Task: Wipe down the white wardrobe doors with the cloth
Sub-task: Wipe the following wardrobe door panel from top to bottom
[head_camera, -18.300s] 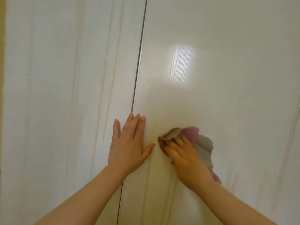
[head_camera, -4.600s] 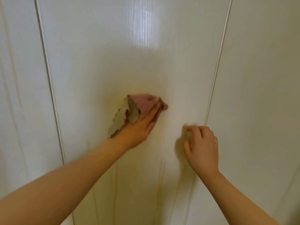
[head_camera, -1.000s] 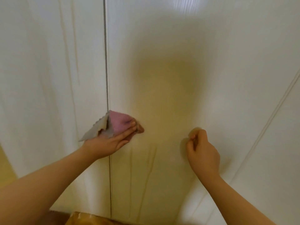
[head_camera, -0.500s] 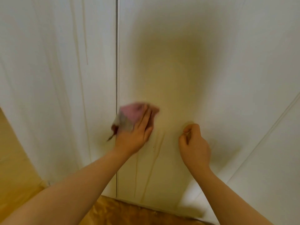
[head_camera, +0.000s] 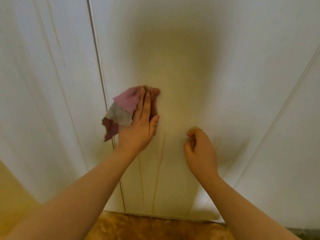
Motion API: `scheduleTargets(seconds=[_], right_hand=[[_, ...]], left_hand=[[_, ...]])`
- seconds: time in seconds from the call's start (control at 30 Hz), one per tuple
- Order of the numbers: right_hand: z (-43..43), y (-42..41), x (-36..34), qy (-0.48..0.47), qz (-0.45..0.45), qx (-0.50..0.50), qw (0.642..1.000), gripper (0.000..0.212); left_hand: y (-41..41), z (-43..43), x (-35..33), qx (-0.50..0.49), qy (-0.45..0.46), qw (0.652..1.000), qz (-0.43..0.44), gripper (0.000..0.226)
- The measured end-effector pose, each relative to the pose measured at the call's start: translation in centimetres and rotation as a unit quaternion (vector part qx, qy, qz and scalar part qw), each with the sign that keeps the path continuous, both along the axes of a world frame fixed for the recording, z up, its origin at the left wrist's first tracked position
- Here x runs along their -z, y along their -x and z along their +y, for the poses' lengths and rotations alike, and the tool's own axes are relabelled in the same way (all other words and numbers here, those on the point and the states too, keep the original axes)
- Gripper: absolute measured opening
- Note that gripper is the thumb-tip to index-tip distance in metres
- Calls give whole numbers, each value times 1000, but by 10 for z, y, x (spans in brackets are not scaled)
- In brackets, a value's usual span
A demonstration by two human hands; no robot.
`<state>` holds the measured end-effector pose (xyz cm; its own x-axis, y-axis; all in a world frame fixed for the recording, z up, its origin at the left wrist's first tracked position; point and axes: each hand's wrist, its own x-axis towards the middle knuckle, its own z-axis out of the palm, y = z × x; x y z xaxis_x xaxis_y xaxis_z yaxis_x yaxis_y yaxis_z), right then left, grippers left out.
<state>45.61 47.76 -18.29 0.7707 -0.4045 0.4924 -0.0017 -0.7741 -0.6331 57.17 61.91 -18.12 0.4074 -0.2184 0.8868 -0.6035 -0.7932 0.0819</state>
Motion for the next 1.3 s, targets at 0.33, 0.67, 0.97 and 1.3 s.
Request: scheduleTargets(seconds=[0.33,0.67,0.97,1.3], right_hand=[[-2,6,29,10,10,-12,1000,23],[1,6,22,13,-7,-20,1000,22],[-9,8,29,-4,-9,-8,1000,21],[-16,9,34,-42,-12,-12,999,18]], left_hand=[[0,18,65,73,-138,988,-19,59],[0,22,77,71,-183,979,-54,58],[-19,-2,49,126,-252,959,8,58],[-15,-14,21,199,-220,954,-33,55]])
